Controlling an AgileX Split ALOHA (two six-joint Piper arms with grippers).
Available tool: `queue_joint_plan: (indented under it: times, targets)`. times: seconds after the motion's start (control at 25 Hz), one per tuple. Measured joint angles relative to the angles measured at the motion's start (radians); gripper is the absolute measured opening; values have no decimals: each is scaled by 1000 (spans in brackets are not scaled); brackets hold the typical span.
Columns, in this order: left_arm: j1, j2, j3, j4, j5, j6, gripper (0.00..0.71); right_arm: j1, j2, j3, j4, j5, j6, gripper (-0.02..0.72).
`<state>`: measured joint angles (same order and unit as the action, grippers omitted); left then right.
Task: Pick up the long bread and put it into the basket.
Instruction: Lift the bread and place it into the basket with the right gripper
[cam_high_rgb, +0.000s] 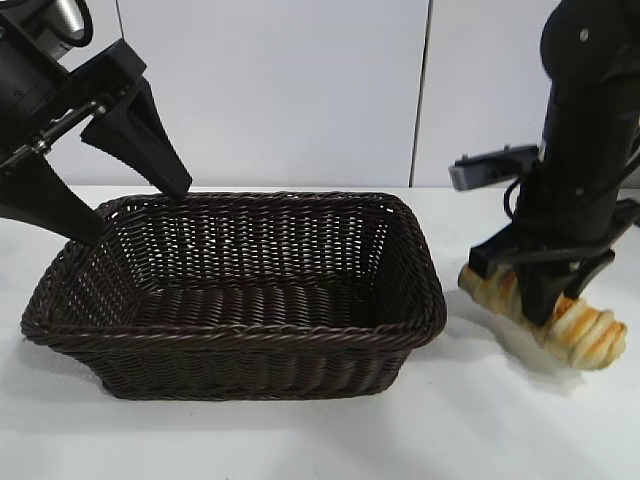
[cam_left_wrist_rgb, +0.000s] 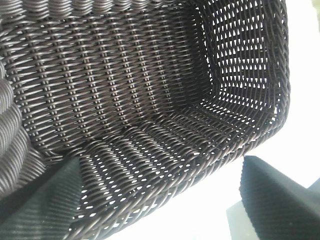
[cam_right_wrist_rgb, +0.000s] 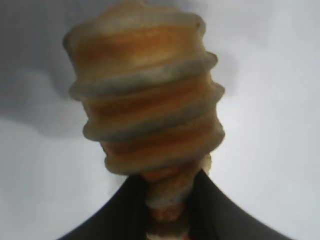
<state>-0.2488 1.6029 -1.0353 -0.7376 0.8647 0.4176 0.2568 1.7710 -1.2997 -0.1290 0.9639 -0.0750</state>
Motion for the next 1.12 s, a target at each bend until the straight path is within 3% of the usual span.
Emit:
queue_joint_plan:
  times: [0.24,0.48,0.6,1.12]
  targets:
    - [0,0,0,0,0,0,624,0,-45,-84,70,64,-35,158]
    - [0,0,0,0,0,0,624,0,-48,-115,256,60,-115,158]
    - [0,0,0,0,0,0,624,24,-48,-115,320,35,-131,158]
    - [0,0,0,0,0,0,624,298,-11,-115,354,-114,-127,158]
